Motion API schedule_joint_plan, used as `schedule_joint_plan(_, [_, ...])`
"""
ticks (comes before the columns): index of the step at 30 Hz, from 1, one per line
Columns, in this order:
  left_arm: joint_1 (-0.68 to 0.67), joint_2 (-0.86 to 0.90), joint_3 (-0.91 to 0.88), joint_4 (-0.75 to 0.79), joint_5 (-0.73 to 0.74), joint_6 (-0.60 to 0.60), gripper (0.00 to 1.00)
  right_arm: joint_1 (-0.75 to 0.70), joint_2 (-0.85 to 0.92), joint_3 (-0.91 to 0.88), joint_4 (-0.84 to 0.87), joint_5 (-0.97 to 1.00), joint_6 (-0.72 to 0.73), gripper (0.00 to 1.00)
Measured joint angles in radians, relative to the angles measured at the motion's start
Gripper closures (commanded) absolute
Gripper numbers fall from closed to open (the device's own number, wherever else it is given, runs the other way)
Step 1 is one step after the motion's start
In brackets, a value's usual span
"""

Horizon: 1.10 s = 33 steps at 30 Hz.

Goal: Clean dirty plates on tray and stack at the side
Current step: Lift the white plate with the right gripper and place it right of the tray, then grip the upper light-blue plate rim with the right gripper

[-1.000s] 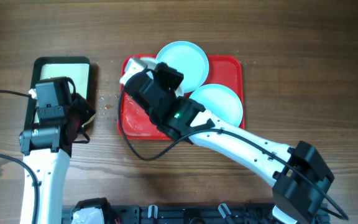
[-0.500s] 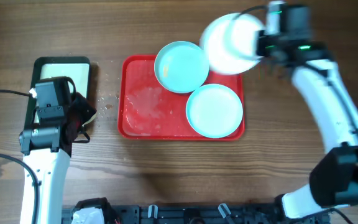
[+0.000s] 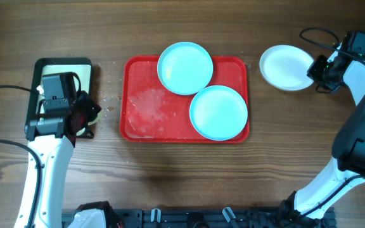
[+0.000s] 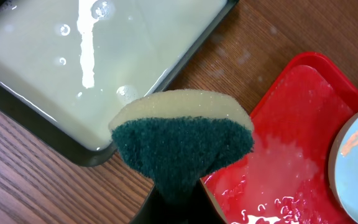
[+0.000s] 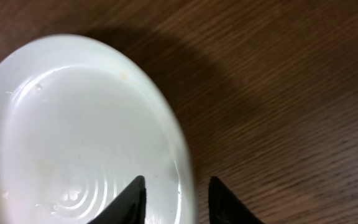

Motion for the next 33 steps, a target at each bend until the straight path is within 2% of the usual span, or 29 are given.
schedule_joint_plan(3, [0.000,0.000,0.000,0.008,0.003,0.000,0.96,0.015,-0.003,0.000,0.004,-0.085,-0.036,0.54])
schedule_joint_plan(6, [0.000,0.000,0.000,0.026,0.050,0.000,0.96,0.101,-0.042,0.000,0.021,-0.192,-0.065,0.36])
schedule_joint_plan(11, [0.000,0.000,0.000,0.031,0.116,0.000,0.96,0.359,-0.135,0.023,0.137,-0.235,-0.070,0.31])
schedule_joint_plan(12, [0.000,0.000,-0.001,0.034,0.121,0.000,0.96,0.405,-0.135,0.024,0.178,-0.230,-0.069,0.27])
schedule_joint_plan(16, [0.000,0.000,-0.004,0.037,0.138,0.000,0.96,0.555,-0.095,0.029,0.268,-0.187,-0.065,0.25])
schedule_joint_plan(17, [0.000,0.000,-0.004,0.037,0.138,0.000,0.96,0.633,-0.021,0.031,0.264,-0.118,-0.039,0.25])
schedule_joint_plan(19, [0.000,0.000,-0.004,0.037,0.138,0.000,0.96,0.666,0.035,0.030,0.247,-0.064,0.000,0.27])
schedule_joint_plan(21, [0.000,0.000,-0.004,0.037,0.138,0.000,0.96,0.684,0.062,0.030,0.227,-0.030,0.039,0.39])
schedule_joint_plan(22, [0.000,0.000,-0.004,0.037,0.138,0.000,0.96,0.690,0.062,0.030,0.220,-0.010,0.062,0.52])
schedule_joint_plan(23, [0.000,0.000,-0.004,0.037,0.138,0.000,0.96,0.694,0.062,0.031,0.216,0.001,0.074,0.60])
schedule_joint_plan(31, [0.000,0.000,-0.004,0.052,0.138,0.000,0.96,0.721,0.109,0.031,0.213,0.043,0.164,0.62])
schedule_joint_plan(32, [0.000,0.000,-0.004,0.053,0.138,0.000,0.96,0.723,0.124,0.031,0.221,0.043,0.166,0.67])
schedule_joint_plan(33, [0.000,0.000,-0.004,0.053,0.138,0.000,0.96,0.723,0.124,0.031,0.218,0.044,0.167,0.78])
